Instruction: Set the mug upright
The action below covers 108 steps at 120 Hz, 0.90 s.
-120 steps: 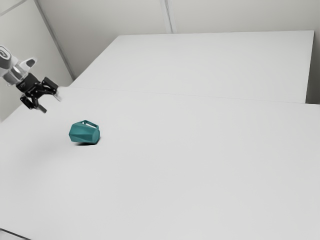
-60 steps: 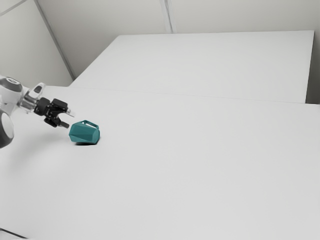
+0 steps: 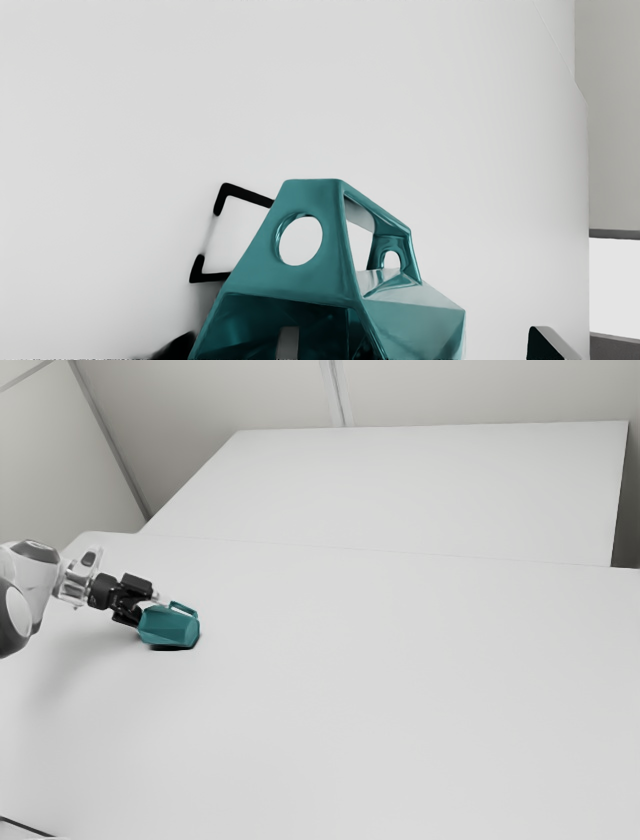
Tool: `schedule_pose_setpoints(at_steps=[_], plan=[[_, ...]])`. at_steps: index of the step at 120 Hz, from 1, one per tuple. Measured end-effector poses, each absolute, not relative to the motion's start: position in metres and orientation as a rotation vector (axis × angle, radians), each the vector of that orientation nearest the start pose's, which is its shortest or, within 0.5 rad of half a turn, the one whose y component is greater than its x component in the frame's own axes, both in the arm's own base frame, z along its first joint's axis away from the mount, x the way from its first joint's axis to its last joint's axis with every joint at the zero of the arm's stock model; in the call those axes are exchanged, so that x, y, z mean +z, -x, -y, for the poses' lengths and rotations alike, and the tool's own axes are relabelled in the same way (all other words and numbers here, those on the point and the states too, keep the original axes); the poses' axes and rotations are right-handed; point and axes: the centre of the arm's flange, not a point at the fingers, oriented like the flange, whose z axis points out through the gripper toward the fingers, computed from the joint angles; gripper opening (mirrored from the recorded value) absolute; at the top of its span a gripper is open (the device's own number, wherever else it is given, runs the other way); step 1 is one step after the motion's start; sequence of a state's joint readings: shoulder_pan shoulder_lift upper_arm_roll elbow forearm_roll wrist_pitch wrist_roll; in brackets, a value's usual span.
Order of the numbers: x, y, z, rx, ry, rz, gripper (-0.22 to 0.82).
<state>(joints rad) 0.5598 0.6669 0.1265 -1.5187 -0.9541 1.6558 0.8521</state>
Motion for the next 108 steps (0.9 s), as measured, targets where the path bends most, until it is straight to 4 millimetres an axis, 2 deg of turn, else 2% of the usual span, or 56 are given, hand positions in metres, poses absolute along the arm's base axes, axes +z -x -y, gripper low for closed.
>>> schedule_pose_setpoints(at_steps=[11,48,80,87,100,108], plan=[[0.27,-0.574,-0.35,0.284,-2.197,-0.191,0.33],[0.274,-0.576,-0.348,0.312,-2.197,-0.153,0.02],[0.28,-0.578,-0.347,0.334,-2.198,-0.13,-0.12],[0.287,-0.581,-0.345,0.347,-2.199,-0.115,-0.14],[0.314,-0.59,-0.335,0.381,-2.207,-0.063,-0.15],[0.338,-0.597,-0.324,0.398,-2.228,-0.016,-0.16]])
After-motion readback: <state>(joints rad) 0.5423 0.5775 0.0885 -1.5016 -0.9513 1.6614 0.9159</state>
